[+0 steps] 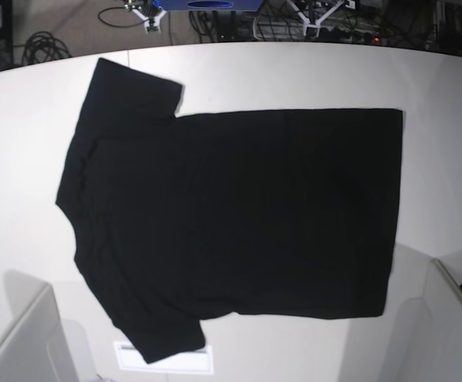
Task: Fold the T-shirt properly
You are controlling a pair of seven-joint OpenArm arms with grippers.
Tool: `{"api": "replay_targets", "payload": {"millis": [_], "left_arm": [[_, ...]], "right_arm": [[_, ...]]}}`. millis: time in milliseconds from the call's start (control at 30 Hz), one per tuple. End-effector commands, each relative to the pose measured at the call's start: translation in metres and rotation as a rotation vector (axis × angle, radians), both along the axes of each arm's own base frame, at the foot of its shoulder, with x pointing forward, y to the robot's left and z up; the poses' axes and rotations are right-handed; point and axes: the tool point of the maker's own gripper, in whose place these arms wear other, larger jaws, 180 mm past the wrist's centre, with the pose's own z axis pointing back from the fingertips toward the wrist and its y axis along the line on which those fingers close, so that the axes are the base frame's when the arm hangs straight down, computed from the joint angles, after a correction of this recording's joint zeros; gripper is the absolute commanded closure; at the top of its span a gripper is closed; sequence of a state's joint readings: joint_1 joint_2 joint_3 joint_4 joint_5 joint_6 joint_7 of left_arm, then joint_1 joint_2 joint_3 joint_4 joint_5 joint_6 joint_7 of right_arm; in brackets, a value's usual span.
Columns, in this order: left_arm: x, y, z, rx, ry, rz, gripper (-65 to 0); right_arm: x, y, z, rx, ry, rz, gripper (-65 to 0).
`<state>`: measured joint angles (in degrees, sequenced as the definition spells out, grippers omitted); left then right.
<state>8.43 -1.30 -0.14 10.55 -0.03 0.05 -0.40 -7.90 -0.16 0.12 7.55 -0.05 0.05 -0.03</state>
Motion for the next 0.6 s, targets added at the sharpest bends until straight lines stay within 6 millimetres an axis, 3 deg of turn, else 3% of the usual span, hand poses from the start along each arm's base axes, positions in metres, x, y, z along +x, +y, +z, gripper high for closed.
{"api": "replay_targets", "payload": {"millis": [0, 133, 200, 300, 467, 567], "left_arm": [[-0.005, 0.002, 0.000, 0.007, 0.008, 0.000, -7.1], [-0.004, 0.002, 0.000, 0.007, 0.006, 0.000, -32.4], [-0.005, 0.001, 0.000, 0.005, 0.006, -0.002, -40.3], [-0.005, 0.001, 0.000, 0.005, 0.006, -0.002, -34.2], [-0.008, 0.001, 0.001, 0.005, 0.010, -0.002, 0.0], [-0.010, 0.002, 0.001, 0.006, 0.011, -0.002, 0.0]], "right_arm": [[-0.008, -0.001, 0.001, 0.000, 0.016, -0.003, 0.0], [-0.010, -0.001, 0.001, 0.001, 0.016, -0.003, 0.0], [-0.011, -0.001, 0.001, 0.001, 0.017, -0.003, 0.0], [-0.011, -0.001, 0.001, 0.001, 0.017, 0.003, 0.0], [-0.019, -0.002, 0.002, 0.000, 0.028, 0.008, 0.0], [-0.019, -0.001, 0.002, 0.002, 0.028, 0.009, 0.0]]}}
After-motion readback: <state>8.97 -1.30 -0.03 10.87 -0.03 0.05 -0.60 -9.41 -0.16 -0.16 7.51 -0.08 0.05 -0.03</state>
